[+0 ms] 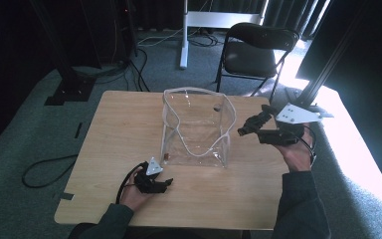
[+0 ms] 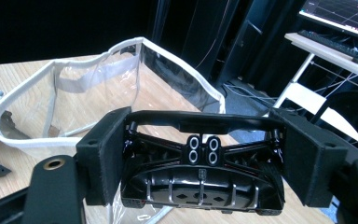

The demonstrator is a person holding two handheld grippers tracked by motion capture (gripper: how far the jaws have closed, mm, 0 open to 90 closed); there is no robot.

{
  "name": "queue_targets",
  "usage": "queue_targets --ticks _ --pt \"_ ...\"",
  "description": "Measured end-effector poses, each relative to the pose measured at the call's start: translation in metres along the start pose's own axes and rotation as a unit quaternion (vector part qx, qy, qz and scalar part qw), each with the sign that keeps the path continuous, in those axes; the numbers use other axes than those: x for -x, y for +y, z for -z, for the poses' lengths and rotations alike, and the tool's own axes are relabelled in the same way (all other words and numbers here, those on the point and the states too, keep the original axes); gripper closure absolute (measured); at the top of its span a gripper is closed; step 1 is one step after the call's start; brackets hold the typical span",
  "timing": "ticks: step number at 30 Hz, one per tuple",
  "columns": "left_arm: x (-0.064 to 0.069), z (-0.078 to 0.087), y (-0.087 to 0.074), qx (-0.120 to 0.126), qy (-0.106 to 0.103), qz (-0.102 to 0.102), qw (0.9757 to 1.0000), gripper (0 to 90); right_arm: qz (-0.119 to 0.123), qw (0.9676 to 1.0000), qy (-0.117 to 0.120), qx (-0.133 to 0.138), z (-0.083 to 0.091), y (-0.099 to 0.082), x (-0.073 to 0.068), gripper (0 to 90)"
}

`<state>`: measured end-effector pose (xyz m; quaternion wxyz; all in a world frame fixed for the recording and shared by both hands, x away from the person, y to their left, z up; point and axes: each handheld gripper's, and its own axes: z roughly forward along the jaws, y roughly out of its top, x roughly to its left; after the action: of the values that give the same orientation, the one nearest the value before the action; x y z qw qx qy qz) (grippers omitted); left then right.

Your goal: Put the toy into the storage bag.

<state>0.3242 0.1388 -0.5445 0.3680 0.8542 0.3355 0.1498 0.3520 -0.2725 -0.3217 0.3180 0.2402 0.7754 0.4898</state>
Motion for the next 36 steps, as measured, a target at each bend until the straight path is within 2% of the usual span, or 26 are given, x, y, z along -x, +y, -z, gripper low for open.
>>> queue_targets --ticks 12,16,21,24,27,36 --pt "0.000 0.000 0.000 0.000 0.000 0.000 1.0000 36.3 0.023 0.9995 -0.004 0.022 0.001 0.031 0.002 24.6" --pt "0.000 0.000 0.000 0.000 0.000 0.000 1.0000 36.3 0.025 0.9992 0.002 0.031 0.001 0.039 0.002 24.6" --pt "0.000 0.000 0.000 0.000 0.000 0.000 1.0000 36.4 0.034 0.9989 0.017 0.029 -0.009 0.046 0.002 24.6" --pt "0.000 0.000 0.000 0.000 0.000 -0.001 1.0000 36.3 0.034 0.9990 0.018 0.021 -0.018 0.049 0.005 24.6" --pt "0.000 0.000 0.000 0.000 0.000 -0.001 1.0000 36.3 0.028 0.9990 0.028 0.020 -0.026 0.049 0.007 24.6" --pt "0.000 0.000 0.000 0.001 0.000 0.000 1.0000 36.0 0.024 0.9963 0.082 0.000 -0.048 0.040 0.011 24.6"
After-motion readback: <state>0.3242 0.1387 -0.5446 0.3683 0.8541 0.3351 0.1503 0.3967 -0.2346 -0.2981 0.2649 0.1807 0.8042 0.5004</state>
